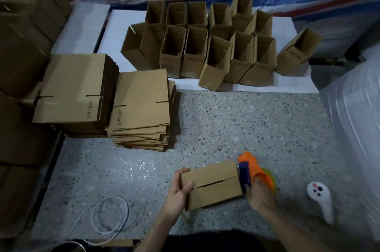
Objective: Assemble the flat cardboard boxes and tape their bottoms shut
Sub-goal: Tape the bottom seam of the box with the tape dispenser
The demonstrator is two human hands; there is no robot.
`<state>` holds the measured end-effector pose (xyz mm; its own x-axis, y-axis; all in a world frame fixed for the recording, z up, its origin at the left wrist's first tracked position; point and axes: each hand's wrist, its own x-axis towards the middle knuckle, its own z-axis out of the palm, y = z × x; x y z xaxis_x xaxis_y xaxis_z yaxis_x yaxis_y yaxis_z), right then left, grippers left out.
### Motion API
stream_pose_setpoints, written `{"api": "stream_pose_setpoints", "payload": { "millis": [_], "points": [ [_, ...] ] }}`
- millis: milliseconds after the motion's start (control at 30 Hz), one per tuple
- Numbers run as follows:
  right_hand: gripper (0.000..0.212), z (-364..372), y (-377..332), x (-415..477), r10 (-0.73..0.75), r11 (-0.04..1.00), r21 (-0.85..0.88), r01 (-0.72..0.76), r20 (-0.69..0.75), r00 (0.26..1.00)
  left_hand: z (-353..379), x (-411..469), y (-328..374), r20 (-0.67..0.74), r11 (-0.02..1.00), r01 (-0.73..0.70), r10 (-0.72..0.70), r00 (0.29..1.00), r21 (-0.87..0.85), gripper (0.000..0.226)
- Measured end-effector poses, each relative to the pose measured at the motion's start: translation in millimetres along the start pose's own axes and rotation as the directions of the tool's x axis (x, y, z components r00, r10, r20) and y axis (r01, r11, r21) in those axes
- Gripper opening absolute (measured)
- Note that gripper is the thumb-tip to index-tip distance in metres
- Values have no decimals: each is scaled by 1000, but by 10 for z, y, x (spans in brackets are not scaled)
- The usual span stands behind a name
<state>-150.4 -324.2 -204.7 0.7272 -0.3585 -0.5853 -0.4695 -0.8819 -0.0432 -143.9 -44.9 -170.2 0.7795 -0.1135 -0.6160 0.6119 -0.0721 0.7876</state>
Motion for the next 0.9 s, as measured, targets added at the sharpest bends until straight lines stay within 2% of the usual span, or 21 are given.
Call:
{"api": "stream_pose_setpoints", "payload": {
  "millis": [67,133,167,200,267,333,400,433,500,567,633,700,733,800,833,900],
  "points": [
    [41,-37,-53,-27,116,990,87,-115,-7,993,-7,19,-6,-1,998,36,-36,999,-50,32],
    [34,-201,-143,-37,282,909,345,-232,-100,954,-12,59,8,-4,985,78,-80,997,-153,33],
    [35,-301,-201,-32,330,832,503,-235,-108,938,-6,92,21,-6,971,106,-109,994,-214,36],
    [37,-386,-270,-20,324,739,644,-200,-80,943,5,117,38,-5,952,141,-148,989,-273,40],
    [44,-512,-484,-21,202,555,818,-152,45,978,57,149,56,4,897,225,-242,970,-379,50],
    [59,-562,-704,-66,122,502,827,-252,222,968,148,149,74,-10,863,281,-314,949,-420,62],
    [73,-512,-826,-80,106,542,768,-342,342,934,242,144,101,-24,866,291,-328,944,-406,63],
    [77,-512,-858,-98,118,561,751,-347,343,932,267,140,110,-4,850,312,-347,938,-424,61],
    [83,-516,-837,-137,159,563,767,-308,266,951,263,159,117,40,772,385,-424,905,-506,72],
    [85,-532,-817,-159,142,511,793,-333,304,942,210,217,90,81,714,440,-478,875,-544,75],
    [64,-533,-774,-132,121,489,792,-367,355,927,175,235,147,137,696,491,-500,855,-524,70],
    [26,-589,-709,-78,121,457,833,-313,291,949,133,252,277,198,685,542,-518,832,-487,65],
    [20,-597,-640,-42,88,406,868,-286,274,958,112,262,357,236,680,566,-521,820,-466,65],
    [29,-634,-539,37,-43,328,921,-211,237,971,72,286,553,265,682,585,-524,809,-438,62],
    [39,-679,-498,69,-109,336,930,-148,194,975,66,304,665,255,710,562,-501,827,-424,62],
    [60,-799,-463,152,-214,397,918,3,89,973,76,366,865,169,822,459,-427,888,-336,82]
  ]
}}
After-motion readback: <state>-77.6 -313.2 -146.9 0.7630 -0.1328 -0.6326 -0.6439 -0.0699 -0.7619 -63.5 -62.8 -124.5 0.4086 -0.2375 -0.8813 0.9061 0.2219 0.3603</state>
